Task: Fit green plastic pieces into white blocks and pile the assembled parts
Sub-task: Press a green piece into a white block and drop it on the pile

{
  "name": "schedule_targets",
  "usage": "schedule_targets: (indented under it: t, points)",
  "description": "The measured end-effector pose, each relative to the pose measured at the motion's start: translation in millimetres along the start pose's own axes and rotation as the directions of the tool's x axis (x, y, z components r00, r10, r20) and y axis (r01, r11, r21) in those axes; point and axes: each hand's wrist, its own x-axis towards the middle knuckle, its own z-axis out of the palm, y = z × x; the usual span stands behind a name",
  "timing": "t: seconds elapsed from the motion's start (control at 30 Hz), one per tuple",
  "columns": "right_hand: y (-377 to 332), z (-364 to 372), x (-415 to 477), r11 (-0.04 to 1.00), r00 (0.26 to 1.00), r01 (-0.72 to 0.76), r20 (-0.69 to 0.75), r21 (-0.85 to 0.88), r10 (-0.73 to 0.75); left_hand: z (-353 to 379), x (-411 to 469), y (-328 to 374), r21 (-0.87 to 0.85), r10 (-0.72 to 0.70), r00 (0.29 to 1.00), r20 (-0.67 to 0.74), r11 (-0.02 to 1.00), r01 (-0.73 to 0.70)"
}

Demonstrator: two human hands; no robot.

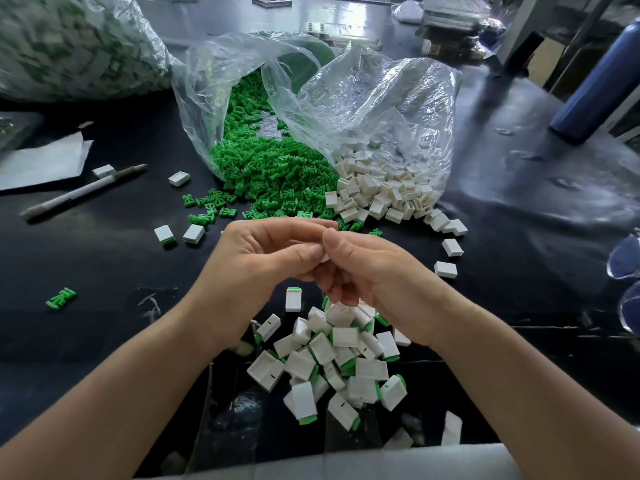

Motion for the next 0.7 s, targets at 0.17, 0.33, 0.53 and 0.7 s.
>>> schedule_targets:
  t: [0.17,0.33,0.53,0.7]
  points:
    - [0.1,-1.9,0.7,1.000,1.000,0.006,0.011,0.004,-0.006,-1.2,0.3,1.6,-0.010,-0.022,1.000,0.012,1.000,0.022]
    - [-2.0,-1.3,-0.5,0.998,0.999,-0.016,0.033,-0.062,0.018,-1.5,-0.3,-1.0,-0.016,-0.029,0.999,0.022,0.999,0.030]
    - [-0.6,-0.7,-0.8,0.993,1.000,-0.008,-0.018,-0.114,0.006,-1.6,-0.7,-1.0,-0.049,-0.074,0.997,0.022,0.996,0.075]
    - [5.3,0.9,1.2,0.983,0.997,0.034,-0.067,-0.180,-0.047,0.3,-0.4,-1.6,-0.090,-0.078,0.996,-0.030,0.993,0.075]
